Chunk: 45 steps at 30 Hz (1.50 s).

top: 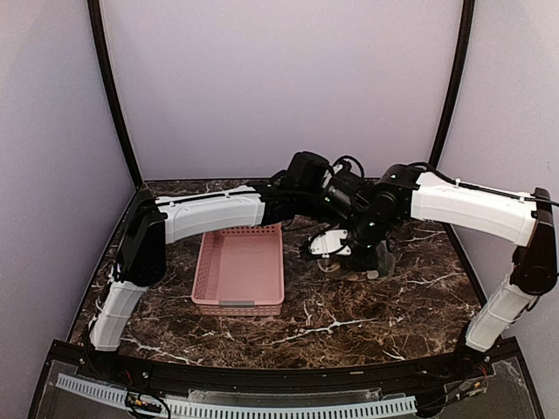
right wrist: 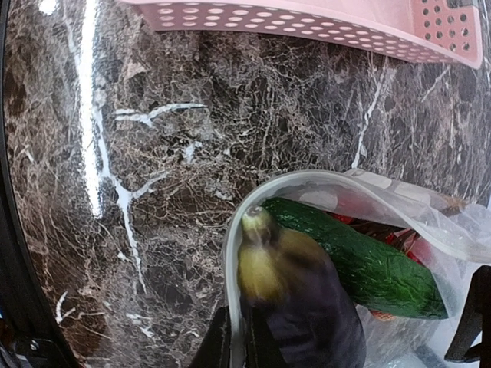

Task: Place the food in the zip-top bag and seal the zipper
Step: Adjust the zipper food storage bag at the center of the board.

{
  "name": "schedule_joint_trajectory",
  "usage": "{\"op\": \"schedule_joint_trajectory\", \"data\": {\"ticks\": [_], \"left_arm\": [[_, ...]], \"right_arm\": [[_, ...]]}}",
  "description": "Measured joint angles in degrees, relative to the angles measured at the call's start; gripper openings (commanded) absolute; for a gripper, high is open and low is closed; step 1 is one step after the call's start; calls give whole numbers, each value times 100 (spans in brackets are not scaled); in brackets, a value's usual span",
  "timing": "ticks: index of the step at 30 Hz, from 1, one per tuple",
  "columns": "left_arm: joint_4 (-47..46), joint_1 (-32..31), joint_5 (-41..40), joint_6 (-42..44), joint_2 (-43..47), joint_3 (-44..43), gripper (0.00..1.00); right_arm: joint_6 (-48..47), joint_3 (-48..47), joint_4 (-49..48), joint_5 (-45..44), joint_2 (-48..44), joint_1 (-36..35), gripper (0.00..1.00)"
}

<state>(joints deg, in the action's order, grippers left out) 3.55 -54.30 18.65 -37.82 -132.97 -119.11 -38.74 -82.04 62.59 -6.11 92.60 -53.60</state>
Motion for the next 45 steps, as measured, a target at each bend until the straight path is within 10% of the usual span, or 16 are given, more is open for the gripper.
{"op": "schedule_joint_trajectory", "data": {"ticks": [13, 26, 37, 45], "left_arm": [[737, 83, 0, 715, 149, 55, 65], [11, -133, -868, 2931, 4059, 3626, 91], [-210, 293, -184, 2520, 2903, 3788, 97], [560, 365, 164, 1759, 2142, 2275, 89]], "right_arm": [[-262, 7, 20, 334, -909, 66, 0], [-562, 1169, -542, 1202, -2479, 498, 0], [-632, 1058, -866, 1362, -2498, 520, 0], [-645, 1040, -872, 1410, -2465, 525, 0]]}}
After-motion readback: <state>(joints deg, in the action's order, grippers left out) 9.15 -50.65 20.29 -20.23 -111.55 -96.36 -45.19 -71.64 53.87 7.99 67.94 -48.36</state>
